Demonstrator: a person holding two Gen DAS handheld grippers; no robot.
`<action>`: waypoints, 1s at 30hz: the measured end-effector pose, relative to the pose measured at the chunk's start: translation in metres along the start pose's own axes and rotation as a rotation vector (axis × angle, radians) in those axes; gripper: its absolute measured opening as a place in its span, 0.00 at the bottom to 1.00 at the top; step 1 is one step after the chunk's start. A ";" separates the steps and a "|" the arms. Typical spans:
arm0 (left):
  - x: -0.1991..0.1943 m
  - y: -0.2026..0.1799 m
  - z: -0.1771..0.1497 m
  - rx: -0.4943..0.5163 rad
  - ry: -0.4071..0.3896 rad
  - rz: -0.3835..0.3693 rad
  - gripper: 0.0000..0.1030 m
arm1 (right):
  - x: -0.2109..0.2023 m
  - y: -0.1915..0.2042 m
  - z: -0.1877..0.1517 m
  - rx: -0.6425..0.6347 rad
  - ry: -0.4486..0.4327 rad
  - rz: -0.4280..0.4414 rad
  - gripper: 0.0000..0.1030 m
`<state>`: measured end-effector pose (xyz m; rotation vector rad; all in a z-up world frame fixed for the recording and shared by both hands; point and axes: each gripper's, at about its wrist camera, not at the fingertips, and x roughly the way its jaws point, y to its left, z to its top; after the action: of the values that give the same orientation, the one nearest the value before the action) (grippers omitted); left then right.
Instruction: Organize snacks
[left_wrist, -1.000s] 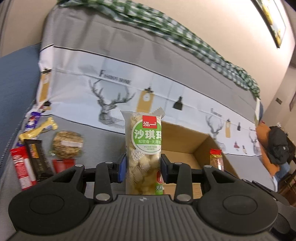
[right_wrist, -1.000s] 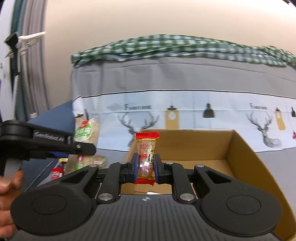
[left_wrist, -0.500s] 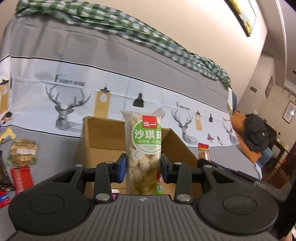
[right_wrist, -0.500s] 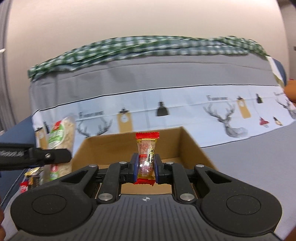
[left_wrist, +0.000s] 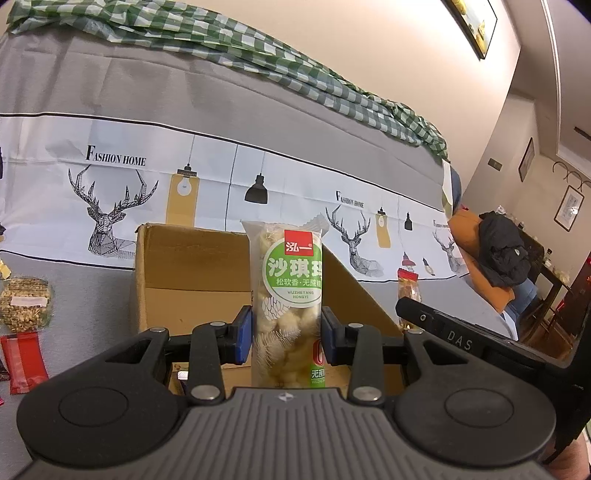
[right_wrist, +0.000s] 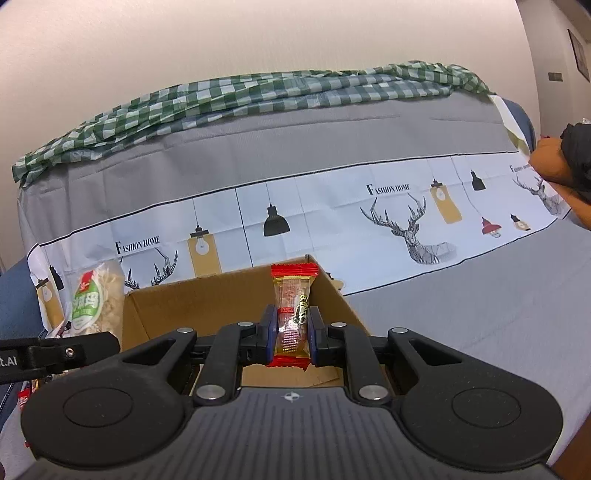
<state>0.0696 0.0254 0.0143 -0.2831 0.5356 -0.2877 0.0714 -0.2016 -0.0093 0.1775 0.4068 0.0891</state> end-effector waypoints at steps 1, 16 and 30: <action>0.000 -0.001 0.000 0.003 -0.001 -0.002 0.40 | 0.000 0.000 0.000 -0.001 0.000 0.002 0.17; 0.002 0.000 -0.001 0.019 -0.002 -0.027 0.40 | -0.002 0.002 0.000 -0.020 -0.003 0.007 0.17; 0.003 -0.002 -0.001 0.025 -0.001 -0.040 0.40 | -0.002 0.003 -0.001 -0.032 -0.013 0.004 0.17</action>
<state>0.0709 0.0222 0.0129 -0.2702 0.5251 -0.3331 0.0693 -0.1988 -0.0085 0.1475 0.3920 0.0978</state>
